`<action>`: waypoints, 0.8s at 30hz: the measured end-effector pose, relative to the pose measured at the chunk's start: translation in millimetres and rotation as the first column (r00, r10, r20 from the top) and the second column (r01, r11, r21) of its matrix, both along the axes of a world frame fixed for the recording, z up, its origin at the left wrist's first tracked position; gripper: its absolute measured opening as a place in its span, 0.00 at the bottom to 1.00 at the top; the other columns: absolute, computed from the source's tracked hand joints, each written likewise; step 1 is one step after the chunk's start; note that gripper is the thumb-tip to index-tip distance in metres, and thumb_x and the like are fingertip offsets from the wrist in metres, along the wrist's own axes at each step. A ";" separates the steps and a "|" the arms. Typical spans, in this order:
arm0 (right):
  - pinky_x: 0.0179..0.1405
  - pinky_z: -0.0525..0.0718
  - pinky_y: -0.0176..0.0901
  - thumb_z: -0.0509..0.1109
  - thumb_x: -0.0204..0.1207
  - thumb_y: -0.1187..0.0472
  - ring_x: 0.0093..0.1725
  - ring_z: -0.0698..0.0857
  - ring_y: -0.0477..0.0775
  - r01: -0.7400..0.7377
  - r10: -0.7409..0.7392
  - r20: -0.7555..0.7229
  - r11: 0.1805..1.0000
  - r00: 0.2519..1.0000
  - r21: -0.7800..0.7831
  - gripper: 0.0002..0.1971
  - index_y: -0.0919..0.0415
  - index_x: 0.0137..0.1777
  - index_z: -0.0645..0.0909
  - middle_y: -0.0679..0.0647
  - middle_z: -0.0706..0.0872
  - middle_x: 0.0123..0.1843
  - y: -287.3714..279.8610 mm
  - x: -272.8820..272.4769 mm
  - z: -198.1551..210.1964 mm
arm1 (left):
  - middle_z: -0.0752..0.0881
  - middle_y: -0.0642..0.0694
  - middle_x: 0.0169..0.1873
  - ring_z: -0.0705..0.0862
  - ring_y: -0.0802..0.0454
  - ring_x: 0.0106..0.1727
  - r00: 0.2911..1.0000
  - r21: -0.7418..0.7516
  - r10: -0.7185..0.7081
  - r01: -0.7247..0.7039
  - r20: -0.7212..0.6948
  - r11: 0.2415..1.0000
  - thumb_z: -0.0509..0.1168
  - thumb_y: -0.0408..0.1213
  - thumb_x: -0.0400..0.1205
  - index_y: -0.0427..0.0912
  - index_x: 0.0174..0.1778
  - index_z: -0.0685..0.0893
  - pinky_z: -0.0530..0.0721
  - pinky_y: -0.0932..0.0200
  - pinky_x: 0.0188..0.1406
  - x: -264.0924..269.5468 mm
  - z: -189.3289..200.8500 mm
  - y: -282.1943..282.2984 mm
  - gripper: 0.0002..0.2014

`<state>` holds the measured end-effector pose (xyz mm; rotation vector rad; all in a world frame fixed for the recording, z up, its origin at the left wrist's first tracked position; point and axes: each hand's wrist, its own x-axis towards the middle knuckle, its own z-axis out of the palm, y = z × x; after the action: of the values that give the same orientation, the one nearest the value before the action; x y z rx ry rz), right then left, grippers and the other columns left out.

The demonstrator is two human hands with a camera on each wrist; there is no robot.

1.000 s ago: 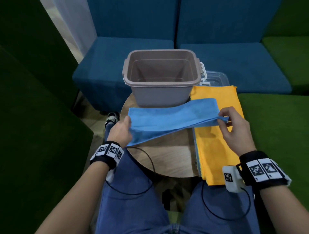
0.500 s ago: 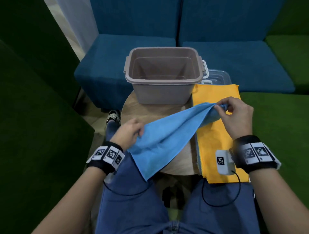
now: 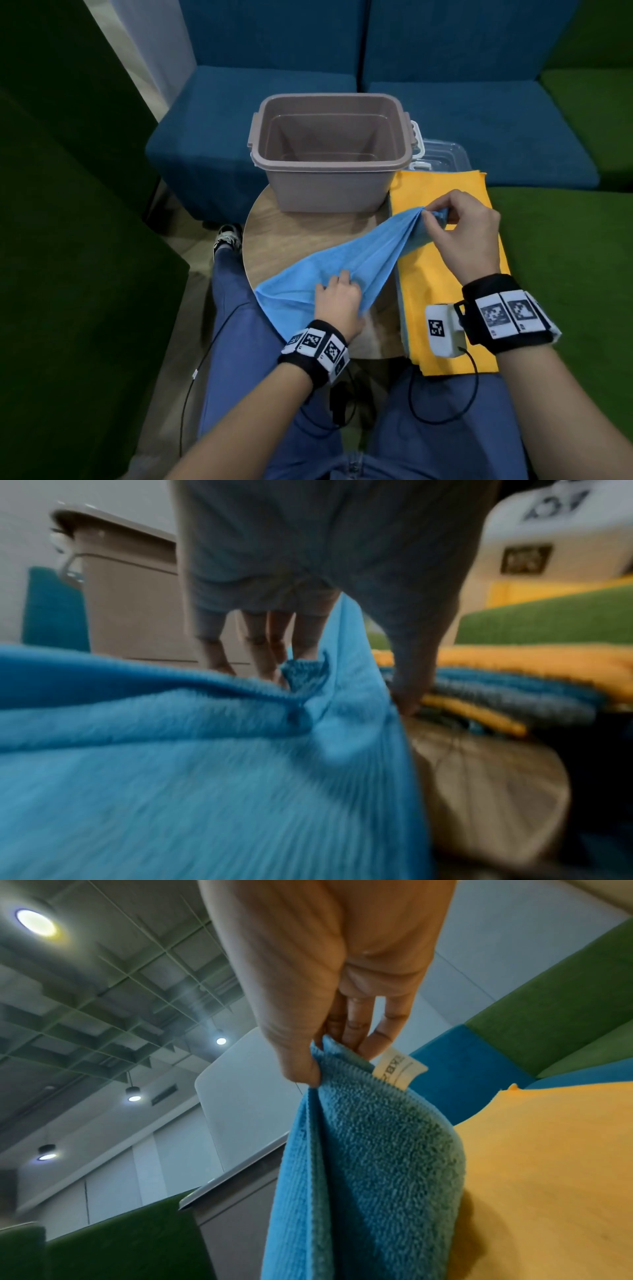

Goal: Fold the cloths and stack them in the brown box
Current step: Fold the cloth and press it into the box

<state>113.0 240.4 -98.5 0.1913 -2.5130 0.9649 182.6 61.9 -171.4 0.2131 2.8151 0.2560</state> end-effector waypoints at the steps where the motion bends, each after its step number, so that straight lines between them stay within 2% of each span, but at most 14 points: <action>1: 0.42 0.80 0.45 0.73 0.75 0.67 0.39 0.81 0.52 0.018 -0.018 0.002 1.000 1.000 -0.012 0.02 0.64 0.42 0.83 0.55 0.86 0.40 2.3 -1.2 -1.6 | 0.72 0.43 0.65 0.73 0.42 0.66 1.000 0.009 0.007 -0.007 -0.023 1.000 0.67 0.40 0.78 0.39 0.62 0.78 0.72 0.46 0.60 -0.2 -1.2 -2.7 0.18; 3: 0.43 0.78 0.41 0.73 0.76 0.67 0.40 0.82 0.53 0.077 -0.077 0.002 0.995 0.997 -0.066 0.02 0.64 0.43 0.84 0.55 0.87 0.41 6.7 -3.7 -5.1 | 0.73 0.42 0.62 0.74 0.41 0.63 0.997 0.088 0.060 -0.055 -0.048 0.995 0.65 0.36 0.76 0.38 0.58 0.79 0.74 0.47 0.58 -3.0 1.2 -13.8 0.15; 6: 0.43 0.75 0.37 0.72 0.76 0.67 0.40 0.81 0.52 0.179 -0.183 -0.011 0.974 0.983 -0.140 0.01 0.64 0.43 0.84 0.56 0.87 0.41 13.2 -7.7 -4.9 | 0.76 0.40 0.53 0.79 0.39 0.54 0.990 0.224 0.139 -0.129 -0.031 0.966 0.64 0.33 0.72 0.35 0.42 0.81 0.80 0.48 0.49 -10.3 11.4 -42.8 0.07; 8: 0.44 0.76 0.38 0.72 0.76 0.66 0.40 0.80 0.51 0.234 -0.240 -0.024 0.960 0.970 -0.156 0.02 0.64 0.43 0.84 0.57 0.87 0.42 19.1 -11.2 -1.5 | 0.80 0.41 0.48 0.82 0.36 0.47 0.983 0.223 0.177 -0.163 -0.044 0.961 0.62 0.36 0.70 0.38 0.34 0.79 0.81 0.48 0.42 -15.3 17.0 -70.8 0.05; 10: 0.45 0.75 0.37 0.71 0.76 0.67 0.40 0.79 0.51 0.249 -0.256 -0.033 0.958 0.966 -0.141 0.02 0.65 0.44 0.83 0.59 0.87 0.42 23.9 -13.7 2.0 | 0.84 0.42 0.42 0.83 0.36 0.42 0.970 0.194 0.205 -0.177 -0.135 0.965 0.58 0.43 0.68 0.39 0.33 0.81 0.82 0.50 0.38 -19.3 25.6 -101.1 0.12; 11: 0.45 0.73 0.34 0.71 0.76 0.68 0.40 0.79 0.51 0.245 -0.251 -0.033 0.961 0.967 -0.131 0.01 0.66 0.44 0.83 0.59 0.87 0.42 25.6 -14.1 3.4 | 0.85 0.43 0.40 0.84 0.37 0.40 0.957 0.235 0.217 -0.170 -0.194 0.957 0.57 0.45 0.67 0.38 0.34 0.84 0.83 0.50 0.37 -20.9 30.7 -114.8 0.15; 13: 0.45 0.72 0.32 0.70 0.75 0.69 0.41 0.79 0.51 0.239 -0.245 -0.038 0.963 0.969 -0.124 0.01 0.67 0.44 0.82 0.60 0.87 0.42 28.0 -13.7 6.3 | 0.87 0.44 0.37 0.85 0.41 0.36 0.918 0.378 0.246 -0.118 -0.312 0.918 0.63 0.40 0.69 0.36 0.35 0.89 0.84 0.54 0.38 -25.2 43.0 -137.9 0.12; 15: 0.47 0.75 0.34 0.69 0.76 0.70 0.42 0.81 0.52 0.242 -0.251 -0.056 0.961 0.966 -0.134 0.01 0.67 0.44 0.82 0.59 0.87 0.43 28.9 -12.2 9.9 | 0.88 0.46 0.37 0.86 0.46 0.37 0.868 0.486 0.289 -0.064 -0.404 0.871 0.72 0.33 0.70 0.35 0.37 0.92 0.83 0.59 0.40 -31.3 56.5 -154.3 0.06; 17: 0.49 0.79 0.40 0.69 0.76 0.70 0.43 0.82 0.52 0.250 -0.260 -0.064 0.958 0.963 -0.141 0.01 0.66 0.45 0.82 0.55 0.86 0.43 28.7 -10.2 15.2 | 0.87 0.55 0.37 0.86 0.53 0.39 0.827 0.605 0.381 -0.064 -0.412 0.794 0.78 0.30 0.71 0.37 0.39 0.93 0.83 0.61 0.44 -37.5 69.3 -166.0 0.03; 19: 0.49 0.79 0.41 0.70 0.76 0.69 0.42 0.81 0.49 0.265 -0.277 -0.065 0.952 0.959 -0.152 0.01 0.65 0.45 0.81 0.51 0.84 0.42 29.8 -6.9 20.8 | 0.87 0.64 0.34 0.85 0.64 0.38 0.794 0.741 0.485 -0.067 -0.365 0.668 0.79 0.30 0.70 0.41 0.39 0.91 0.83 0.65 0.44 -40.4 78.1 -172.7 0.05; 21: 0.48 0.77 0.35 0.70 0.76 0.68 0.42 0.80 0.47 0.260 -0.281 -0.095 0.948 0.955 -0.184 0.01 0.64 0.46 0.81 0.49 0.84 0.43 32.2 -4.0 27.4 | 0.88 0.66 0.34 0.84 0.69 0.38 0.762 0.855 0.574 -0.052 -0.300 0.516 0.78 0.28 0.71 0.40 0.42 0.89 0.82 0.70 0.45 -39.7 86.1 -174.6 0.07; 22: 0.48 0.76 0.32 0.70 0.76 0.67 0.42 0.80 0.46 0.245 -0.269 -0.112 0.950 0.957 -0.192 0.02 0.64 0.46 0.80 0.49 0.83 0.43 33.1 -2.7 30.3 | 0.88 0.66 0.34 0.83 0.70 0.39 0.748 0.885 0.601 -0.040 -0.281 0.464 0.76 0.27 0.73 0.38 0.43 0.88 0.81 0.71 0.45 -39.4 90.4 -174.9 0.06; 24: 0.45 0.75 0.27 0.69 0.76 0.68 0.41 0.80 0.46 0.207 -0.234 -0.128 0.959 0.964 -0.195 0.02 0.64 0.46 0.80 0.50 0.83 0.42 33.3 -1.0 34.9 | 0.88 0.66 0.33 0.83 0.70 0.39 0.724 0.901 0.634 -0.040 -0.271 0.431 0.73 0.29 0.77 0.39 0.45 0.88 0.79 0.72 0.45 -39.5 96.9 -174.0 0.03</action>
<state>112.0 273.8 -63.7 -0.0701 -2.2389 1.0377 143.1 -112.0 -74.6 -0.1819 2.9468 2.0807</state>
